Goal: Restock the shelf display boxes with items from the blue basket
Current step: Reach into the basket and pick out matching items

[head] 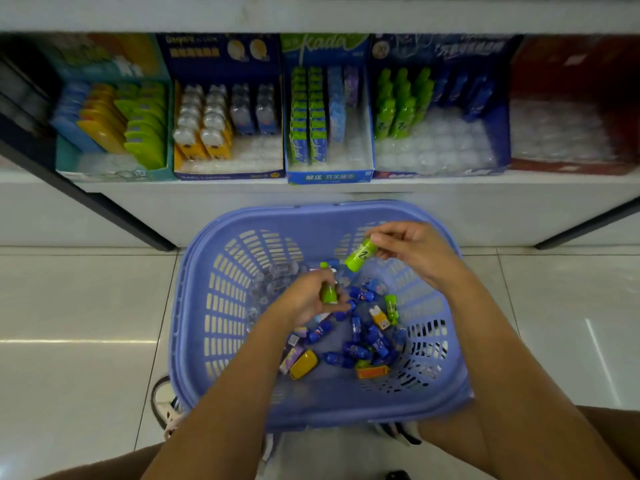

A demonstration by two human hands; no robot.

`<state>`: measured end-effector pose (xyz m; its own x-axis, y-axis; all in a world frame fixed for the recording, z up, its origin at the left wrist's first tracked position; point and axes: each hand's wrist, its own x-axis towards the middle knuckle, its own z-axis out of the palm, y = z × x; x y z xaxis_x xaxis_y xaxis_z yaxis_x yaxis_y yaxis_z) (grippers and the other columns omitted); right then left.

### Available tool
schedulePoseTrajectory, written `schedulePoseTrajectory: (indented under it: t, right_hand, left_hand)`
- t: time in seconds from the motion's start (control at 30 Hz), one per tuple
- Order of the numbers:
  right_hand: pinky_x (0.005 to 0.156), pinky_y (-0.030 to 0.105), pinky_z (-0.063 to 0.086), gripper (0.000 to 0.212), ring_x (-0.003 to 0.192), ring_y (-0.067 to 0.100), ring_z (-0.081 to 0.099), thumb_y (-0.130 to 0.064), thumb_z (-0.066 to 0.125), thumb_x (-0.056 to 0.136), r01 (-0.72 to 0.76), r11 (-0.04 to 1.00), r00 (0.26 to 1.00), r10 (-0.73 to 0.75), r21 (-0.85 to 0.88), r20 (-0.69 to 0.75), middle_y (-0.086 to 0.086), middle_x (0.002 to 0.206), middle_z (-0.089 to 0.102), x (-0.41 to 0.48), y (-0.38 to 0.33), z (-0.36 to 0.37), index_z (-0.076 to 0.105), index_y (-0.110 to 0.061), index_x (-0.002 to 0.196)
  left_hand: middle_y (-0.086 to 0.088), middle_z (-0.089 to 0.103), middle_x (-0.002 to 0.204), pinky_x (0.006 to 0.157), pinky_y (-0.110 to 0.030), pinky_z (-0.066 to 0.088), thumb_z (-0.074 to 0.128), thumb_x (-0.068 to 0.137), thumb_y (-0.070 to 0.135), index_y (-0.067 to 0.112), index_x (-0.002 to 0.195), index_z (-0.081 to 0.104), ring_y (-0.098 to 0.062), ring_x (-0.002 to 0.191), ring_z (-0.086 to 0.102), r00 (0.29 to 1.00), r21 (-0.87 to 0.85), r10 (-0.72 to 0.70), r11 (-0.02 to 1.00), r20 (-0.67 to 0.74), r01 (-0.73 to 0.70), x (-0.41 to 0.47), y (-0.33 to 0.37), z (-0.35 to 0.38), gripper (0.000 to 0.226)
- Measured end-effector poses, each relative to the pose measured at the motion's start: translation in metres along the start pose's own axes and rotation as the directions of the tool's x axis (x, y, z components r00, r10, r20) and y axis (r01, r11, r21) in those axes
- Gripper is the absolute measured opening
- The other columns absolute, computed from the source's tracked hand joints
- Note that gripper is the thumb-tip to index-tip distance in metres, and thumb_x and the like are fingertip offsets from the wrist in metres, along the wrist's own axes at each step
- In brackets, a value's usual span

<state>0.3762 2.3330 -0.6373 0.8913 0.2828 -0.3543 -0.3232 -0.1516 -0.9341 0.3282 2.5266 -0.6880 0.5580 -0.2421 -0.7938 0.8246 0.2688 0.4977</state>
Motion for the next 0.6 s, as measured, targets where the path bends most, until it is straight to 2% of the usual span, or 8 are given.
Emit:
schedulePoseTrajectory:
  t: [0.07,0.17,0.27,0.33,0.37,0.43,0.5,0.6]
  right_hand:
    - [0.064,0.015,0.052,0.011,0.063,0.005,0.063,-0.009,0.067,0.084,0.075,0.995,0.996,-0.077,-0.068,-0.033,-0.005,0.073,0.073,-0.004,-0.023,-0.005,0.071,-0.014,0.092]
    - [0.062,0.011,0.049,0.008,0.062,-0.002,0.062,-0.014,0.069,0.083,0.223,0.957,0.95,-0.256,-0.187,-0.177,-0.011,0.069,0.071,-0.007,-0.061,-0.018,0.071,-0.022,0.086]
    - [0.066,0.01,0.049,0.006,0.066,-0.008,0.063,-0.019,0.068,0.085,0.388,0.867,0.788,-0.489,-0.314,-0.374,-0.02,0.07,0.069,0.001,-0.095,-0.037,0.07,-0.025,0.087]
    - [0.069,0.008,0.047,0.013,0.072,-0.003,0.063,-0.021,0.069,0.084,0.387,0.816,0.702,-0.563,-0.43,-0.437,-0.006,0.083,0.07,0.018,-0.111,-0.053,0.072,-0.016,0.095]
    - [0.069,0.007,0.046,0.018,0.076,0.003,0.063,-0.022,0.069,0.084,0.354,0.788,0.685,-0.586,-0.504,-0.434,0.003,0.089,0.07,0.029,-0.117,-0.061,0.072,-0.012,0.099]
    - [0.074,0.006,0.043,0.025,0.087,0.013,0.064,-0.021,0.07,0.083,0.299,0.746,0.687,-0.601,-0.595,-0.408,0.013,0.101,0.07,0.052,-0.126,-0.078,0.072,-0.007,0.103]
    - [0.079,0.007,0.04,0.029,0.096,0.02,0.064,-0.02,0.07,0.083,0.234,0.713,0.728,-0.579,-0.661,-0.367,0.014,0.109,0.069,0.07,-0.13,-0.09,0.071,-0.005,0.107]
    - [0.073,0.004,0.035,0.03,0.097,0.025,0.062,-0.019,0.07,0.083,0.207,0.684,0.79,-0.539,-0.7,-0.293,0.016,0.11,0.068,0.087,-0.128,-0.097,0.07,-0.003,0.109]
  left_hand:
    - [-0.004,0.057,0.056,0.054,-0.03,0.057,0.042,0.096,0.013,0.008,0.085,0.052,-0.015,0.051,0.057,0.984,-0.104,0.151,0.985,0.096,-0.141,-0.022,0.028,0.015,0.016]
    - [-0.001,0.057,0.058,0.048,-0.024,0.051,0.052,0.096,0.03,0.012,0.094,0.059,-0.012,0.051,0.056,0.944,0.03,0.318,0.946,0.089,-0.321,-0.046,0.057,0.036,0.02]
    - [-0.003,0.055,0.064,0.044,-0.022,0.043,0.047,0.098,0.03,0.013,0.089,0.056,-0.012,0.053,0.053,0.92,0.036,0.39,0.919,0.051,-0.392,-0.06,0.076,0.056,0.021]
    - [-0.004,0.055,0.066,0.043,-0.021,0.041,0.04,0.1,0.026,0.011,0.084,0.055,-0.013,0.053,0.051,0.917,-0.041,0.396,0.918,0.036,-0.395,-0.066,0.087,0.068,0.027]
    - [-0.005,0.056,0.068,0.043,-0.021,0.041,0.036,0.101,0.024,0.01,0.084,0.055,-0.013,0.053,0.051,0.915,-0.063,0.401,0.915,0.031,-0.399,-0.068,0.092,0.073,0.029]
    - [-0.006,0.057,0.073,0.045,-0.021,0.044,0.03,0.1,0.018,0.008,0.086,0.056,-0.013,0.057,0.052,0.906,-0.084,0.422,0.905,0.037,-0.418,-0.07,0.098,0.082,0.032]
    - [-0.007,0.058,0.077,0.047,-0.022,0.05,0.031,0.101,0.015,0.007,0.088,0.059,-0.013,0.06,0.055,0.897,-0.103,0.44,0.895,0.044,-0.434,-0.072,0.101,0.088,0.031]
    - [-0.007,0.062,0.083,0.057,-0.022,0.055,0.043,0.1,0.014,0.009,0.095,0.061,-0.015,0.069,0.062,0.861,-0.056,0.505,0.863,0.061,-0.502,-0.071,0.103,0.089,0.019]
